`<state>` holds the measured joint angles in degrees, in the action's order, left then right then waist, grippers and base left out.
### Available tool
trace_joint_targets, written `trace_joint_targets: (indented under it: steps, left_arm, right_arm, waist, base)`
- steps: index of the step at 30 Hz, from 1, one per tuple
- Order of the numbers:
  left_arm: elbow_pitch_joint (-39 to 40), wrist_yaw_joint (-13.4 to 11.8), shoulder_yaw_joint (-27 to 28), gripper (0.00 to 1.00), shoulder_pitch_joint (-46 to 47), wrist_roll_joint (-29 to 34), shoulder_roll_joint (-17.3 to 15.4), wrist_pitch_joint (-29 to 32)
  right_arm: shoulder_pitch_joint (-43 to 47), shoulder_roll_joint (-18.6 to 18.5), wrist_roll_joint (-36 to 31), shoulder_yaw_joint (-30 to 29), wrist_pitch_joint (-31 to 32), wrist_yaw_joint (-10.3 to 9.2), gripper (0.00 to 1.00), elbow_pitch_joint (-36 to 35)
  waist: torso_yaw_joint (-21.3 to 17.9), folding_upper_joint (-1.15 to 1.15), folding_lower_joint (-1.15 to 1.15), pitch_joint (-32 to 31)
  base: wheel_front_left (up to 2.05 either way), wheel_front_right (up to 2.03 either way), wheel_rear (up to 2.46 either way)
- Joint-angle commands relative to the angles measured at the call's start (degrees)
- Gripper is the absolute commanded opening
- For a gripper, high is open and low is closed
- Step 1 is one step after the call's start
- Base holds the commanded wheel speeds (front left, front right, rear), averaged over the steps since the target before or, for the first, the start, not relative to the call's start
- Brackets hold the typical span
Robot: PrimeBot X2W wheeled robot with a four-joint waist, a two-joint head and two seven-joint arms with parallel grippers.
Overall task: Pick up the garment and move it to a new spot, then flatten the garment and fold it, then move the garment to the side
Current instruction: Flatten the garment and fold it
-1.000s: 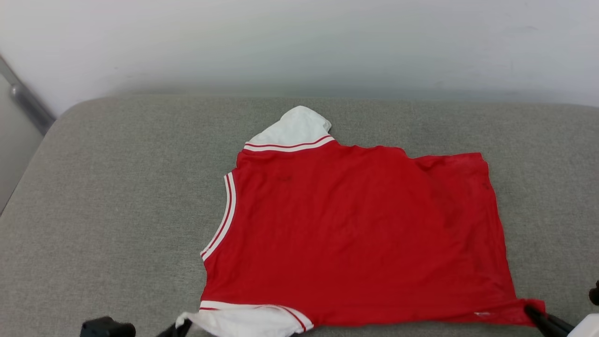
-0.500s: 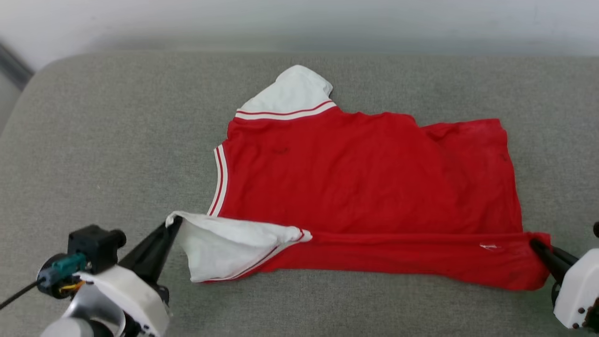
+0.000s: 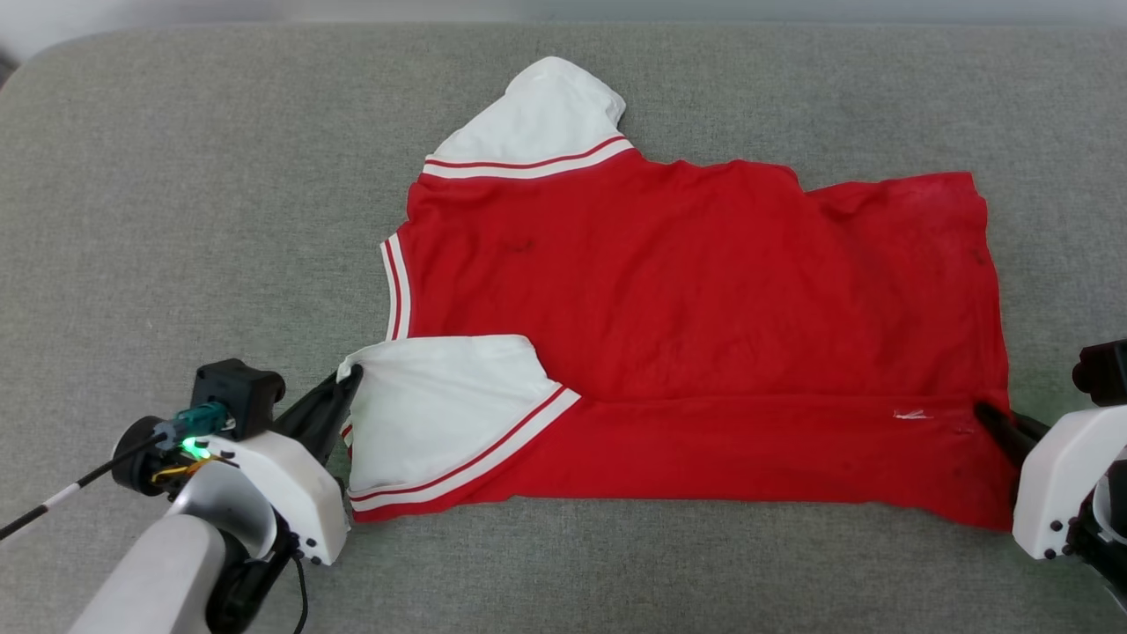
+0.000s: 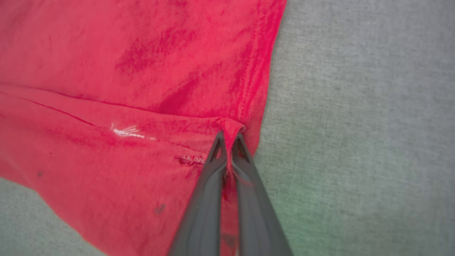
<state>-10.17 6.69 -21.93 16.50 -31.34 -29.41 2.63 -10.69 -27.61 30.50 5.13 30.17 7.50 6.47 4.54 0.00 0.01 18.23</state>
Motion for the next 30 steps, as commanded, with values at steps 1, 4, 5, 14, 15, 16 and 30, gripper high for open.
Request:
trace_joint_targets:
  steps: [1, 4, 5, 14, 15, 16, 30]
  left_arm:
    - [-0.92, 0.22, -0.3, 0.0, 0.86, 0.27, 0.44, -0.67]
    - [-3.94, 0.39, -1.25, 0.19, 1.76, -0.28, 1.88, -2.53]
    - [-4.81, 0.41, -1.4, 0.75, 1.9, -0.47, 2.25, -3.24]
    - [-8.75, -2.64, -0.24, 1.0, -0.78, -1.23, 4.15, -7.02]
    - [-8.45, -3.3, -0.07, 1.0, -1.32, -1.27, 4.19, -7.18]
    - [-8.09, -3.88, 0.03, 1.0, -2.14, -1.49, 4.38, -7.21]
    - [5.02, -11.59, -0.33, 1.0, -15.41, -4.41, 2.39, 2.51]
  right_arm:
    - [-0.96, -0.11, -0.29, 0.39, -0.56, -0.02, 0.0, 0.55]
    - [-1.66, 0.43, -0.77, 1.23, -1.65, -0.03, 0.0, 2.54]
    - [-1.92, 0.56, -1.22, 1.36, -2.4, -0.02, 0.24, 3.07]
    - [-1.26, 1.46, -3.45, 2.44, -5.15, -0.02, 1.0, 5.01]
    - [-0.56, 1.39, -3.52, 2.82, -4.69, -0.02, 1.0, 4.67]
    - [0.01, 1.47, -3.44, 2.86, -4.38, -0.02, 1.0, 4.36]
    - [9.68, 10.73, -9.01, -8.29, 3.11, -0.02, 1.0, -3.92]
  waist:
    - [0.0, 0.0, -0.01, -0.07]
    - [0.01, 0.0, -0.01, -0.81]
    - [0.03, 0.0, -0.01, -1.21]
    - [0.3, 0.0, -0.01, -6.32]
    - [0.34, 0.0, -0.01, -6.97]
    - [0.33, 0.0, -0.01, -7.6]
    - [-0.44, 0.0, -0.01, -9.95]
  base:
    - [0.0, 0.0, 0.0]
    - [0.0, 0.0, 0.0]
    - [0.0, 0.0, 0.0]
    - [0.0, 0.0, 0.0]
    - [0.0, 0.0, 0.0]
    - [0.0, 0.0, 0.0]
    - [0.0, 0.0, 0.0]
